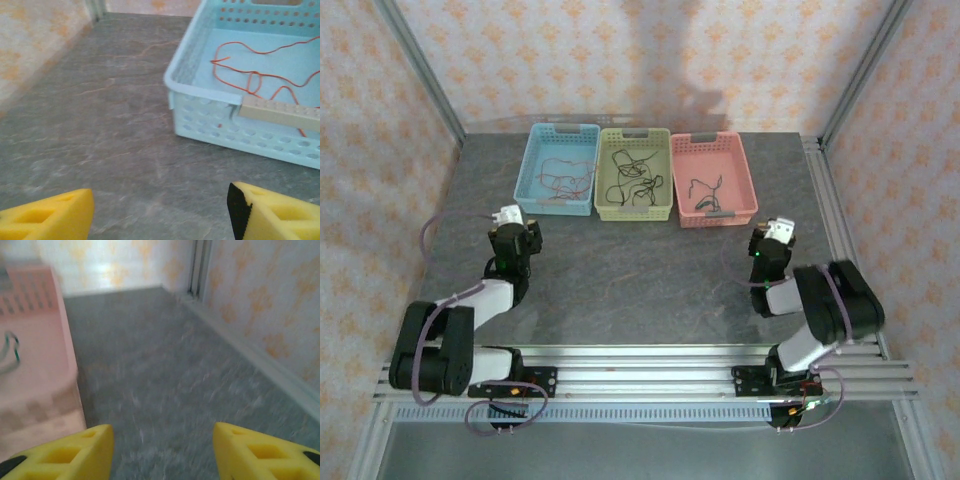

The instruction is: Untangle the cables

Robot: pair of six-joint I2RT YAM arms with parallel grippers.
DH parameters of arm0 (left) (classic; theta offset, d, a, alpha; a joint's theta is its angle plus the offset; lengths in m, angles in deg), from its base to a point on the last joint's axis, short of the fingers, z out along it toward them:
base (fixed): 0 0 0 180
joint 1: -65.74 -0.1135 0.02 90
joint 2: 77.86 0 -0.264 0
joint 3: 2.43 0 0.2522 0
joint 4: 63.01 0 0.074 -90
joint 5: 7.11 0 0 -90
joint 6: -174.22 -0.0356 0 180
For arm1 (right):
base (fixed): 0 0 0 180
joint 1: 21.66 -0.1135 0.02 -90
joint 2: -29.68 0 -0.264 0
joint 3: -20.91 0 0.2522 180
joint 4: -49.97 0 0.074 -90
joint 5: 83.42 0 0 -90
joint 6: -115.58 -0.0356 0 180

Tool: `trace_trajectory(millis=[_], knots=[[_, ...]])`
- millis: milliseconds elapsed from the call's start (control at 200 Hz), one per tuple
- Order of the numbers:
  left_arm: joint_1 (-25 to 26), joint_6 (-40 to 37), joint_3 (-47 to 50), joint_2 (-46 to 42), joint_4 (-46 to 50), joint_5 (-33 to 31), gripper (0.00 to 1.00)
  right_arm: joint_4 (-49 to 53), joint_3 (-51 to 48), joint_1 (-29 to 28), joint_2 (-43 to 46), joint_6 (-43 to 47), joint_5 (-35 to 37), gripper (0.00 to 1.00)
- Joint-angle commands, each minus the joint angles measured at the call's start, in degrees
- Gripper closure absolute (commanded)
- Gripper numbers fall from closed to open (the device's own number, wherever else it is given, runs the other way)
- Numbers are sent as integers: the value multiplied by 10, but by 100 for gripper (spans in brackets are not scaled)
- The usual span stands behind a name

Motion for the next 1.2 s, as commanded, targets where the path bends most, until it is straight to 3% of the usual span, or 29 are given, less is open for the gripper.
trace_trajectory(millis=[0, 40, 120, 205, 425, 555, 671, 731, 801, 906, 1011, 1081, 1101, 1111, 1121, 1191], knots=[[-5, -14, -3, 32, -66, 54, 28, 2, 0, 8, 41, -21, -30, 45], [-5, -22, -9, 35, -57, 73, 29, 9, 2, 9, 42, -15, -46, 45], [1, -37, -8, 49, -74, 97, 29, -91, -8, 8, -6, -4, -34, 44], [2, -38, -20, 59, -63, 95, 30, 11, 16, 8, 28, -17, -25, 43], [1, -34, 13, -87, 12, 21, 32, 22, 31, 9, 18, -16, -20, 43], [-4, -45, 34, -102, -11, -46, 32, 22, 31, 9, 19, -16, -19, 42], [-6, -54, 34, -64, -28, -12, 33, 19, 29, 9, 19, -17, -16, 42], [-2, -41, 22, -56, -8, 43, 33, 19, 29, 10, 19, -17, -16, 41], [3, -28, 39, -41, -64, 121, 33, 18, 29, 9, 19, -17, -16, 41], [29, -56, 10, -23, -28, 103, 32, 17, 28, 8, 19, -17, -15, 41], [29, -82, 1, 54, -94, 114, 31, 16, 28, 8, 19, -17, -15, 31], [16, -63, -33, 85, -58, 111, 28, 21, 32, 9, 19, -19, -11, 24], [15, -54, -33, 95, -73, 89, 22, 25, 34, 9, 18, -19, -9, 17], [14, -45, -33, 96, -72, 78, 20, 27, 35, 8, 19, -20, -7, 4], [12, -37, -34, 97, -67, 71, 18, 30, 36, 9, 19, -21, -6, 1], [3, -34, -33, 99, -70, 82, 13, 66, 55, 9, 19, -32, 15, 0]])
